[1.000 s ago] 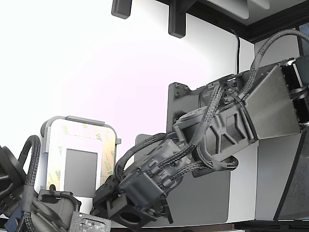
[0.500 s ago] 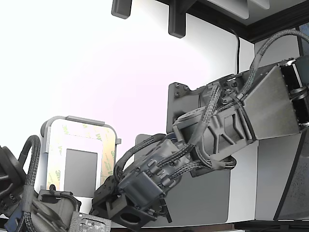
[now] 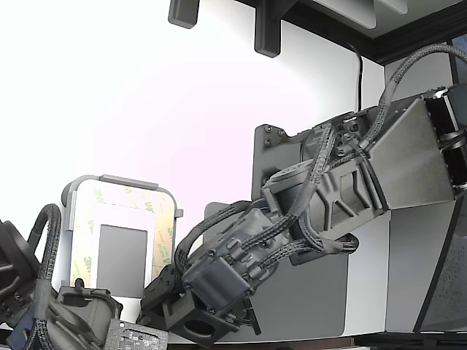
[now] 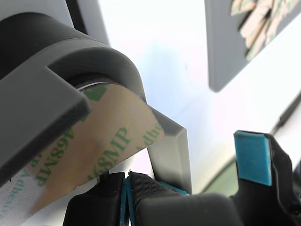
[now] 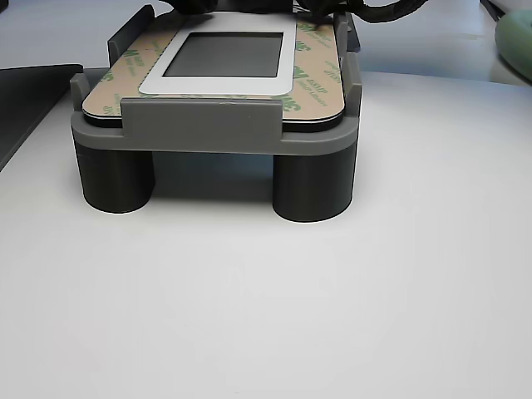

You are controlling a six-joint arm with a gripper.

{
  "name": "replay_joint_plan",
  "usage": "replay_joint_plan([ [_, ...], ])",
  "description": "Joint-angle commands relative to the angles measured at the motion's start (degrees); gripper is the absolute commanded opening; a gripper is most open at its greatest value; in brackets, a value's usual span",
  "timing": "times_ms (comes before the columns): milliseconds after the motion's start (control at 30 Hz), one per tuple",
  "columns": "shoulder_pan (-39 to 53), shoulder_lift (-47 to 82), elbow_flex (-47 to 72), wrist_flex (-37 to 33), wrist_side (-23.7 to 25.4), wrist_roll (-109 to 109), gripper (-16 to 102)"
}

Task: Peel off protective film from adhesive tape.

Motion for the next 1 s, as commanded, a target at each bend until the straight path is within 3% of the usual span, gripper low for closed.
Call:
replay_joint_plan([
  [0,-0.62,1.67,-1.05,-0.53,-0.09,0.0,-6],
  [967,-0.53,1.93,-1.32,0.62,0.18,0.35,-6],
])
